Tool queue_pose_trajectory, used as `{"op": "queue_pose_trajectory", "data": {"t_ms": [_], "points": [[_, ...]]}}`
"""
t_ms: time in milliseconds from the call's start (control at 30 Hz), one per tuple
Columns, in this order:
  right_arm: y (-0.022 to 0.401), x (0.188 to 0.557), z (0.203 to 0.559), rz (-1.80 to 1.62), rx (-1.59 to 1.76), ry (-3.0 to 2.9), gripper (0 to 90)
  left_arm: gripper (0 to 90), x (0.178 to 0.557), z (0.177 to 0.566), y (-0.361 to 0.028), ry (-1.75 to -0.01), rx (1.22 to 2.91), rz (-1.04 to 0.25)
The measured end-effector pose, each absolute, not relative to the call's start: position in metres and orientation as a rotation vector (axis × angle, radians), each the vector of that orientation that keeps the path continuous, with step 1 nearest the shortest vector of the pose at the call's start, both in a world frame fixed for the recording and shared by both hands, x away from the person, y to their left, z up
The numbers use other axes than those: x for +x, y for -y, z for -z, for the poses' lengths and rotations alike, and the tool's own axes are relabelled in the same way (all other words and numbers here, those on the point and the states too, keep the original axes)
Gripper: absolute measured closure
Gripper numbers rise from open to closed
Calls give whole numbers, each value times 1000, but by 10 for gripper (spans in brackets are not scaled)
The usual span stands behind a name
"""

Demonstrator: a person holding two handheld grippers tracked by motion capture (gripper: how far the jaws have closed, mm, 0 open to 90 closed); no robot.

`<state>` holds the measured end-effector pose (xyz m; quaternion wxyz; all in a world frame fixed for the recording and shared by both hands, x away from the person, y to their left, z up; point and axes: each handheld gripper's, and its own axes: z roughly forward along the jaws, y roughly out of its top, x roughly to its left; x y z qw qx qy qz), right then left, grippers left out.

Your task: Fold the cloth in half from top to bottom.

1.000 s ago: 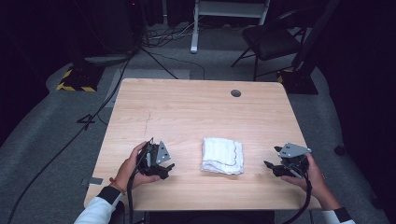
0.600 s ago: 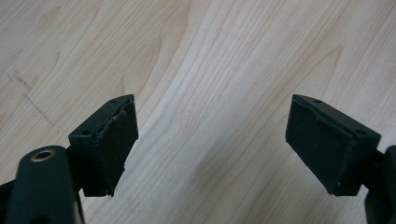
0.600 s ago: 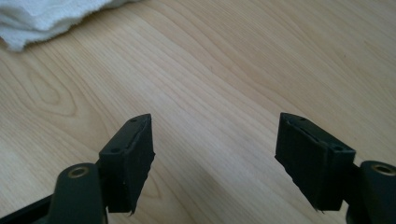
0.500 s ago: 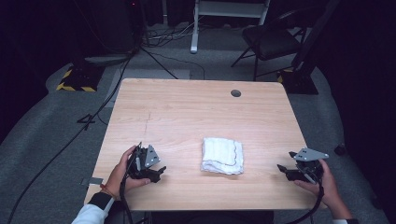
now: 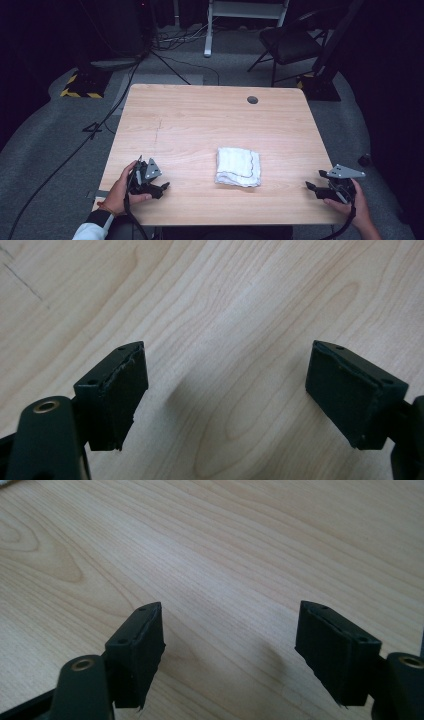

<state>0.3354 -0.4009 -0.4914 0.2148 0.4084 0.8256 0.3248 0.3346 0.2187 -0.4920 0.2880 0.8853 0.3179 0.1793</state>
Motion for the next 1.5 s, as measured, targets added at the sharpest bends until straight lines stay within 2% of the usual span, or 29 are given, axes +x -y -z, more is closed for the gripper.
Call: {"op": "queue_pose_trajectory", "data": {"t_ms": [167,1500], "points": [[407,333,499,-962,1182,-2285,271,168,337,501,-234,-931,2247,-345],[410,332,503,-1005,1218,-2244,259,157,336,504,-236,-940,2225,-366]]}}
